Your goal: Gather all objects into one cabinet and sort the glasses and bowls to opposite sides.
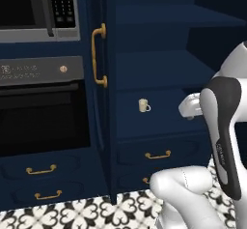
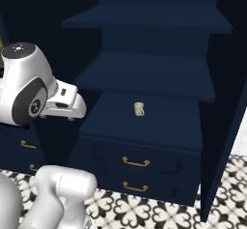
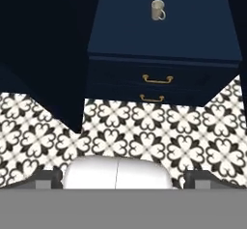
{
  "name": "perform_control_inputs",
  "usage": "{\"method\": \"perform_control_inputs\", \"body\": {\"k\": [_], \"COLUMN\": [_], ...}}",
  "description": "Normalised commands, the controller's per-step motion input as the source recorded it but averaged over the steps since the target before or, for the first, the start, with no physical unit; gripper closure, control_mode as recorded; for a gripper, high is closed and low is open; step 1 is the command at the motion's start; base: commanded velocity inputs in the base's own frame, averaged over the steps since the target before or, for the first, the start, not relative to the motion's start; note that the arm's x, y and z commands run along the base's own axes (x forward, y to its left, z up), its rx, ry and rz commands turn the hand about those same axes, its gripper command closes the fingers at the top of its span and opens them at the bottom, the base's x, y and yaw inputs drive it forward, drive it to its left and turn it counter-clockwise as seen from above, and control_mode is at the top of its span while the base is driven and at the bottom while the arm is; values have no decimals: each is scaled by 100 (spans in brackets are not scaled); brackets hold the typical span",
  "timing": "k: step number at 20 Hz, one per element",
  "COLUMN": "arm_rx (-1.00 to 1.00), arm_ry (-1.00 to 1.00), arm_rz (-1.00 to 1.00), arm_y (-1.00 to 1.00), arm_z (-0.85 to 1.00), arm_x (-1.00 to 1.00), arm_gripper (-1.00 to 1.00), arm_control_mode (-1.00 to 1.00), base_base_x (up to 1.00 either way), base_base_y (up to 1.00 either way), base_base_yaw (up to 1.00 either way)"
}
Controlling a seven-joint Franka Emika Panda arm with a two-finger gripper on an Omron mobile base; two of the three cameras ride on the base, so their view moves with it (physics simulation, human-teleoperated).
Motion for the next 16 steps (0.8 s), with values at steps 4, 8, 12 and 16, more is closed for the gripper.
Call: {"method": "perform_control_inputs", "body": {"k": [4,8,12,16], "arm_rx": [0,0,0,3], "arm_ry": [0,0,0,-23], "arm_rz": [0,0,0,4], "arm_y": [0,0,0,-36], "arm_z": [0,0,-4,-88], "arm_x": [0,0,0,3], "arm_gripper": [-100,-100,-100,-100], "arm_control_mode": [100,100,-100,-100], "base_base_x": [66,46,0,0], "base_base_y": [-47,-42,0,0], "base_base_yaw": [0,0,0,0]}}
